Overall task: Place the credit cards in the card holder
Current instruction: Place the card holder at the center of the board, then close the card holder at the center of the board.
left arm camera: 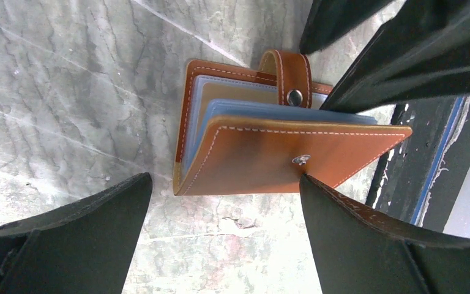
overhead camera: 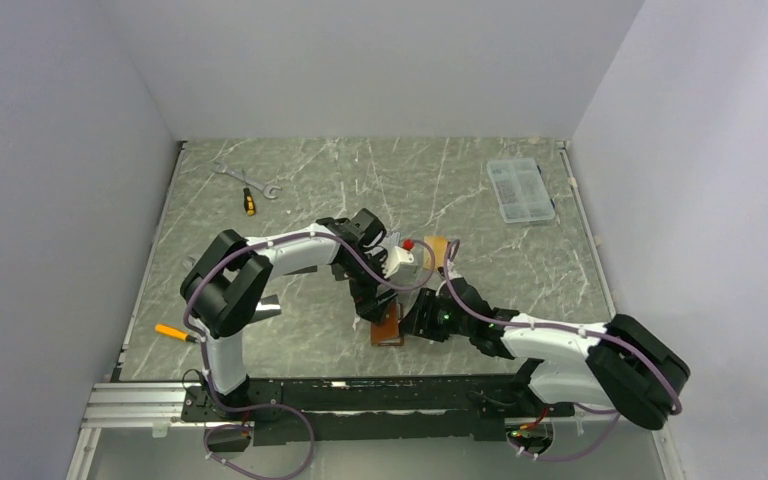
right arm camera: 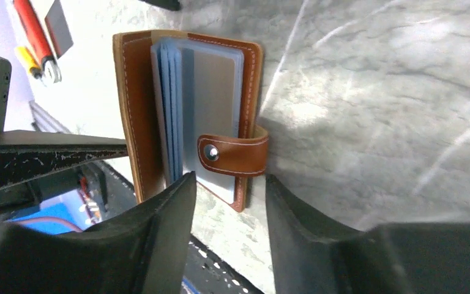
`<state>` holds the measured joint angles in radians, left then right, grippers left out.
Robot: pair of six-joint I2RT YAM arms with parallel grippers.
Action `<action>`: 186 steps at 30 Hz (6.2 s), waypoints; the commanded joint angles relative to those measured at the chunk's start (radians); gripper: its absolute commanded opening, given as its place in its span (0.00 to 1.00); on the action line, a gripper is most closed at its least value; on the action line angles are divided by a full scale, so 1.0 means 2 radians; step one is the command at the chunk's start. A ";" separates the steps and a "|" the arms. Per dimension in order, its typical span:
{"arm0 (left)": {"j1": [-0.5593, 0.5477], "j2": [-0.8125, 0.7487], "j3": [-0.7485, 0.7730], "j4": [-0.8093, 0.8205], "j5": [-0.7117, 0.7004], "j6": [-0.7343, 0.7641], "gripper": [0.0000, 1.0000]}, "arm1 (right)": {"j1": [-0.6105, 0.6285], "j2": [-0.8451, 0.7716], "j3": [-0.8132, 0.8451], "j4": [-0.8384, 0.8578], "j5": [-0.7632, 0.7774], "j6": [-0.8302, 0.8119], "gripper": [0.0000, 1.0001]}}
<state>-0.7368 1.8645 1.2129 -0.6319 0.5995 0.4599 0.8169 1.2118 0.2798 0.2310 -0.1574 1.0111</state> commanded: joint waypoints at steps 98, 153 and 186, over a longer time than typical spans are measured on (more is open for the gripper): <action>0.002 0.085 0.116 -0.205 0.081 0.226 0.99 | 0.283 0.121 -0.057 0.188 0.612 0.047 0.00; 0.025 -0.172 0.190 -0.085 -0.251 -0.067 1.00 | 0.145 -0.232 -0.015 -0.051 0.303 -0.066 0.29; -0.117 -0.336 -0.188 0.061 -0.262 0.337 0.06 | 0.001 -0.007 0.176 -0.208 0.095 -0.163 0.51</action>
<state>-0.9428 1.2163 0.8692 -0.6334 -0.0456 0.9573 0.8249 1.1866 0.5774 -0.1638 0.0601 0.7162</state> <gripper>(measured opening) 0.053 0.498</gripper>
